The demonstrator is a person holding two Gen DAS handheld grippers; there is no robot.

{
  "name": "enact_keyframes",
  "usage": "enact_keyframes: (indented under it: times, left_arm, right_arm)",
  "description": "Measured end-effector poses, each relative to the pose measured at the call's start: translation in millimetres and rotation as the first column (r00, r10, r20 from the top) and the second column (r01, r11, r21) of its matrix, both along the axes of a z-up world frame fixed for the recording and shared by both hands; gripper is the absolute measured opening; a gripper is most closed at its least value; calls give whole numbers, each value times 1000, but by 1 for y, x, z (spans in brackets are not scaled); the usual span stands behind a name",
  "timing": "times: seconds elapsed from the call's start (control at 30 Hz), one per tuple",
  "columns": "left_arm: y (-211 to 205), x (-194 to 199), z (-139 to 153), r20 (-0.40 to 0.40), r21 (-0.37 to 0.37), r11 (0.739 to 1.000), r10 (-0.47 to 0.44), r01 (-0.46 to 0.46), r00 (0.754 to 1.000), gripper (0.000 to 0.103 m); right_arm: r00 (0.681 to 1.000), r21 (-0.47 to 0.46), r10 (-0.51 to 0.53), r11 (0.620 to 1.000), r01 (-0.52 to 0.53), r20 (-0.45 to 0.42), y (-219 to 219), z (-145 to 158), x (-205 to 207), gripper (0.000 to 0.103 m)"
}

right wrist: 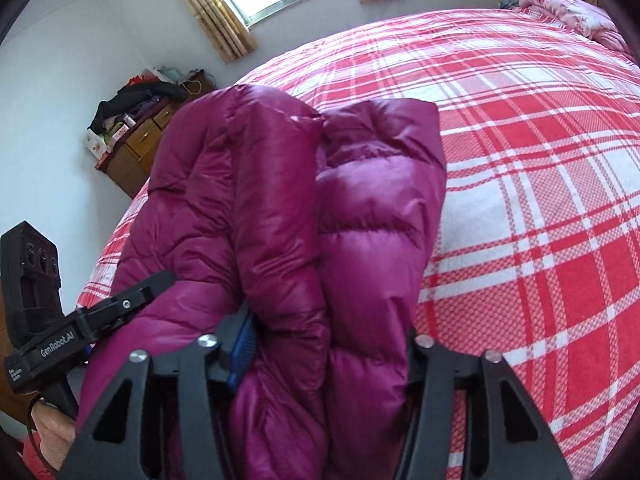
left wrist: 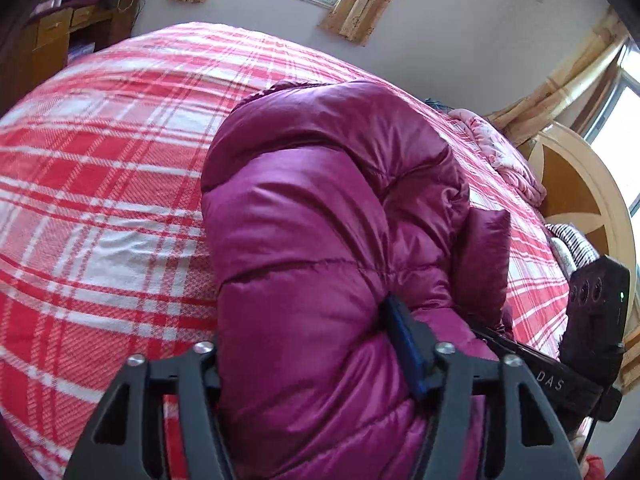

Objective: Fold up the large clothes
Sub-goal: 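Grasp the magenta jacket bundle with both grippers from its sides, then lift the bundle with both grippers and carry it toward the bed corner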

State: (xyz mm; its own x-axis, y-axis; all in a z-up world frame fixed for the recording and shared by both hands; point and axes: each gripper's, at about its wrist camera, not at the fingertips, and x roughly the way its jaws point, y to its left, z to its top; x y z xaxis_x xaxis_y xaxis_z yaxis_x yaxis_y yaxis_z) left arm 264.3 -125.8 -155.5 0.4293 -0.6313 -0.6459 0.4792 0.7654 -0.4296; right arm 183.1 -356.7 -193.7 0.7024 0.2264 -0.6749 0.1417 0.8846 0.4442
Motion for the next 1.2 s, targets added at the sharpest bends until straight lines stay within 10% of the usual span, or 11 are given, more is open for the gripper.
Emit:
enact_keyframes:
  times: [0.33, 0.63, 0.8, 0.87, 0.93, 1.2]
  left_arm:
    - [61, -75, 26, 74, 151, 979, 127, -137, 989, 54]
    - [132, -116, 2, 10, 144, 963, 227, -226, 974, 62]
    - [146, -110, -6, -80, 90, 972, 224, -217, 971, 70]
    - [147, -105, -5, -78, 115, 972, 216, -207, 973, 75]
    - [146, -102, -3, -75, 125, 973, 205, -195, 976, 77]
    - [144, -90, -16, -104, 99, 975, 211, -201, 972, 92]
  right_arm:
    - [990, 170, 136, 977, -131, -19, 47, -8, -41, 30]
    - [972, 131, 235, 964, -230, -18, 106, -16, -75, 31]
    - [974, -3, 221, 975, -222, -49, 113, -8, -74, 47]
    - [977, -94, 195, 975, -204, -90, 117, -1, -70, 76]
    - [975, -152, 195, 966, -210, -111, 116, 9, -60, 82]
    - [965, -58, 250, 965, -255, -81, 107, -1, -28, 67]
